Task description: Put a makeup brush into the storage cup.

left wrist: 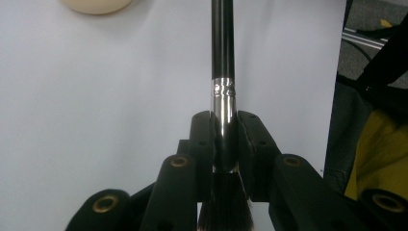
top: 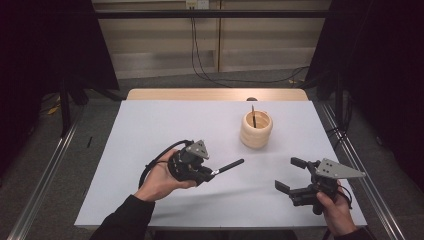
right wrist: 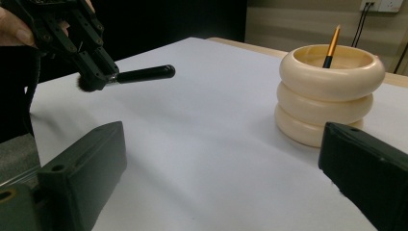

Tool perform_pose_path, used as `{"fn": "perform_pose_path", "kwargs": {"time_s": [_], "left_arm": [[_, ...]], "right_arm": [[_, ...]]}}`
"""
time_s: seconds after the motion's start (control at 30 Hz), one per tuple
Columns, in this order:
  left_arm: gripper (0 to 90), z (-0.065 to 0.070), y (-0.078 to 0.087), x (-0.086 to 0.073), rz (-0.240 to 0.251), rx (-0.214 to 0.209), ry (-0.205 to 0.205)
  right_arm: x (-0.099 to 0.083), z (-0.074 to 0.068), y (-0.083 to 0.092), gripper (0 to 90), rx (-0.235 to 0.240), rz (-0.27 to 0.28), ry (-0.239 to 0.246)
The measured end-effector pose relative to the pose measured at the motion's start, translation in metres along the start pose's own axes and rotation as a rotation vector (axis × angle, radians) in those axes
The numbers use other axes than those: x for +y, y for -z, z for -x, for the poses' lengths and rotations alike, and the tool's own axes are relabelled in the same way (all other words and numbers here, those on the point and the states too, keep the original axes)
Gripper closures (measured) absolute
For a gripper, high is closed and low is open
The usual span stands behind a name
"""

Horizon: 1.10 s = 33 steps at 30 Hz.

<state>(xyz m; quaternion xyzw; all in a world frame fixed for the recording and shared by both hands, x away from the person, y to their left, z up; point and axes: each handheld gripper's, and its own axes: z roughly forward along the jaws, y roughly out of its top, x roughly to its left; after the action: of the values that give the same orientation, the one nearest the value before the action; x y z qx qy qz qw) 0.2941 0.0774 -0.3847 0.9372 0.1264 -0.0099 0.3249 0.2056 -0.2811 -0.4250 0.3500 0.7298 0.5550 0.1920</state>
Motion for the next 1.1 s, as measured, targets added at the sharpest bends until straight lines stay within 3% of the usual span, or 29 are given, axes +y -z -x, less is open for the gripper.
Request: {"fn": "perform_pose_path", "kwargs": {"time_s": [0.27, 0.63, 0.87, 1.1], "left_arm": [[77.8, 0.002, -0.006, 0.001, -0.018, -0.009, -0.004], [77.8, 0.004, -0.01, 0.0, -0.022, -0.008, -0.014], [77.8, 0.007, -0.012, 0.002, -0.029, -0.018, -0.033], [77.8, 0.008, -0.011, 0.002, -0.013, -0.024, -0.023]], "right_arm": [[0.009, 0.001, -0.004, 0.0, 0.007, -0.013, 0.038], [0.021, 0.003, -0.015, 4.4, 0.097, -0.064, 0.054], [0.031, 0.002, -0.023, 5.2, 0.131, -0.03, 0.054], [0.049, -0.003, -0.038, 6.4, 0.199, -0.045, 0.052]]}}
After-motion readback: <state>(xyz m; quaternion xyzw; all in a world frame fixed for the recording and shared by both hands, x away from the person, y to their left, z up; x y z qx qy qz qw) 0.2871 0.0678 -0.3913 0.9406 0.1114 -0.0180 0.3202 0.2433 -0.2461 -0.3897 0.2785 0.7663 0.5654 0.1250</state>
